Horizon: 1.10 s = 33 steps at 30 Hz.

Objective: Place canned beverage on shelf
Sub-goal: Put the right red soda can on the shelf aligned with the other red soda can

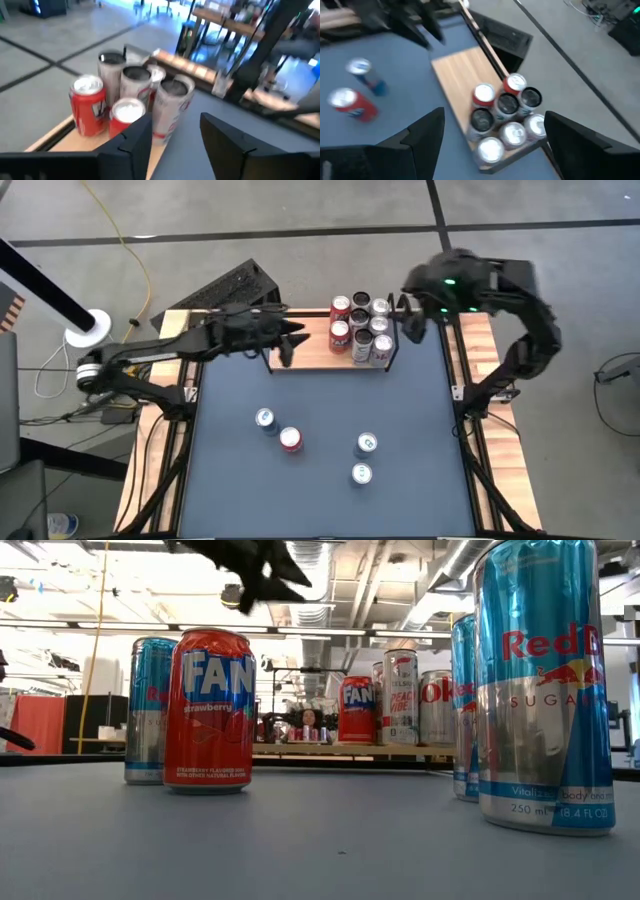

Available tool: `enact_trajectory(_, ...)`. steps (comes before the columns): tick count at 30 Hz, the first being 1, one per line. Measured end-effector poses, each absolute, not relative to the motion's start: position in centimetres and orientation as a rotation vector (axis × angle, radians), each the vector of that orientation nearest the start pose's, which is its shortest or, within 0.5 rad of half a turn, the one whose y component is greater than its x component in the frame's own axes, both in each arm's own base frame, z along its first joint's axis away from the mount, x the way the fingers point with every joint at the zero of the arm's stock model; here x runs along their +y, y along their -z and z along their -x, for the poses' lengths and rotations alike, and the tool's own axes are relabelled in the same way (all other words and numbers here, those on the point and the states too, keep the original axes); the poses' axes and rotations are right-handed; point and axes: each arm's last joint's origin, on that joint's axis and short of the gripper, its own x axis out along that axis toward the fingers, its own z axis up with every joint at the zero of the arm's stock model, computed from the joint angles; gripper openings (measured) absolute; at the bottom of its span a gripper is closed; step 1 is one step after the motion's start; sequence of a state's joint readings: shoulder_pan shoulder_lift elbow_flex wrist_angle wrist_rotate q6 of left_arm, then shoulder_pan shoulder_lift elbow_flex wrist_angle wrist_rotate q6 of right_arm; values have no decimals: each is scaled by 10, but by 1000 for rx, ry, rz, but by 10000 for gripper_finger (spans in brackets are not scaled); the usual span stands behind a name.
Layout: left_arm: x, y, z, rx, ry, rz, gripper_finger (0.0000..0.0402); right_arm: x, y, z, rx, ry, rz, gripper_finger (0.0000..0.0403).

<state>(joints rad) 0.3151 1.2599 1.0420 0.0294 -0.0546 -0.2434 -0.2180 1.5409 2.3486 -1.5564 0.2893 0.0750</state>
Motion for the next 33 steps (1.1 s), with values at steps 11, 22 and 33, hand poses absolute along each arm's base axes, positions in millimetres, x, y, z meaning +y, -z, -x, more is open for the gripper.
enact_trajectory(11, 117, -269, -328, 300, -326, 268, 6, -24, -537, -165, 625, 433, -102, 320)
enact_trajectory(22, 129, -231, -362, 352, -329, 252, 0, -24, -536, -166, 630, 430, -99, 320)
enact_trajectory(33, 142, -220, -378, 409, -358, 207, 0, -24, -536, -166, 632, 426, -89, 320)
